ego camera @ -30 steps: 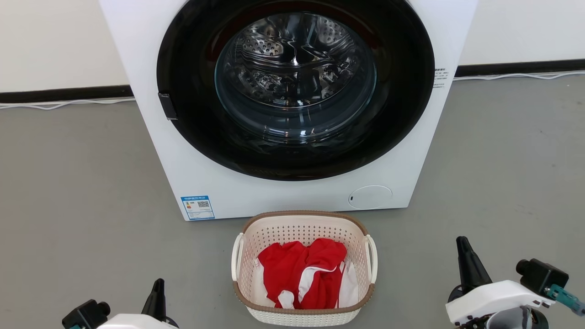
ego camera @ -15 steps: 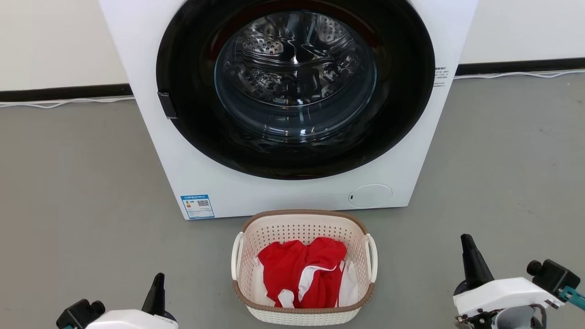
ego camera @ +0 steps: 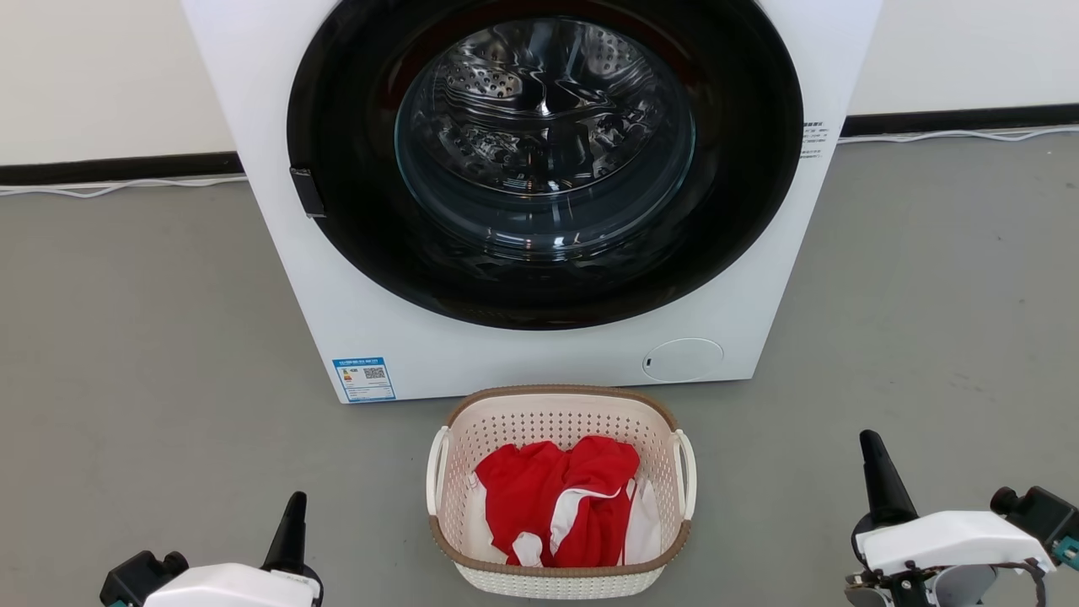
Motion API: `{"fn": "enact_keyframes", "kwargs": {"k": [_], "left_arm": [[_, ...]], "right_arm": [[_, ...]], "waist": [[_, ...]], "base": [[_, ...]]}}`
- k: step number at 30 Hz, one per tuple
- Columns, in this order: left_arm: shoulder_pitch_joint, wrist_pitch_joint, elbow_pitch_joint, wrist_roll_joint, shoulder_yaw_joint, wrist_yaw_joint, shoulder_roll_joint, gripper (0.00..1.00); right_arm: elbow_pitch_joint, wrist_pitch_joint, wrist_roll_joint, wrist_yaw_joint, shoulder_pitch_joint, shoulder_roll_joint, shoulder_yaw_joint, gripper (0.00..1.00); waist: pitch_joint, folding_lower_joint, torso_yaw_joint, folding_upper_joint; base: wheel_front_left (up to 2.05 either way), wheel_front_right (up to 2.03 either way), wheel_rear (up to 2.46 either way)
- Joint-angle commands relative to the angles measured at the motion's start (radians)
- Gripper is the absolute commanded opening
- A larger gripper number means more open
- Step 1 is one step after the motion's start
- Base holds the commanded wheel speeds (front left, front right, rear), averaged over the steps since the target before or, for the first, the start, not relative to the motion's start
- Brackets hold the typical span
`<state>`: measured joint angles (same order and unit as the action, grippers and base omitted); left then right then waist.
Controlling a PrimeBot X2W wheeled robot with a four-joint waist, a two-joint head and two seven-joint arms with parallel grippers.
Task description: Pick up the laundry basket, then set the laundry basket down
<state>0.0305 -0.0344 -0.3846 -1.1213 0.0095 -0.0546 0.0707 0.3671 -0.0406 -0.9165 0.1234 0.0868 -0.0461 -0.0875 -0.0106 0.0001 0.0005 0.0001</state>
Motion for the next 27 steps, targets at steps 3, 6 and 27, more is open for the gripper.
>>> {"fn": "enact_keyframes", "kwargs": {"k": [3,6,27], "left_arm": [[0.055,0.010,0.039,-0.043,0.029,-0.016,0.007,0.00],[0.056,0.018,0.045,-0.070,0.034,-0.020,0.005,0.00],[0.066,0.079,0.089,-0.265,0.067,-0.046,-0.007,0.00]], "right_arm": [[-0.040,0.015,-0.058,0.005,0.027,-0.004,0.010,0.00],[-0.045,0.024,-0.098,0.005,0.027,-0.004,0.007,0.00],[-0.081,0.084,-0.375,0.006,0.024,-0.004,-0.008,0.00]], "waist": [[0.001,0.0000,0.000,-0.0001],[0.002,0.0000,0.000,-0.0001],[0.007,0.0000,0.000,-0.0001]], "base": [[0.00,0.00,0.00],[0.00,0.00,0.00],[0.00,0.00,0.00]]}}
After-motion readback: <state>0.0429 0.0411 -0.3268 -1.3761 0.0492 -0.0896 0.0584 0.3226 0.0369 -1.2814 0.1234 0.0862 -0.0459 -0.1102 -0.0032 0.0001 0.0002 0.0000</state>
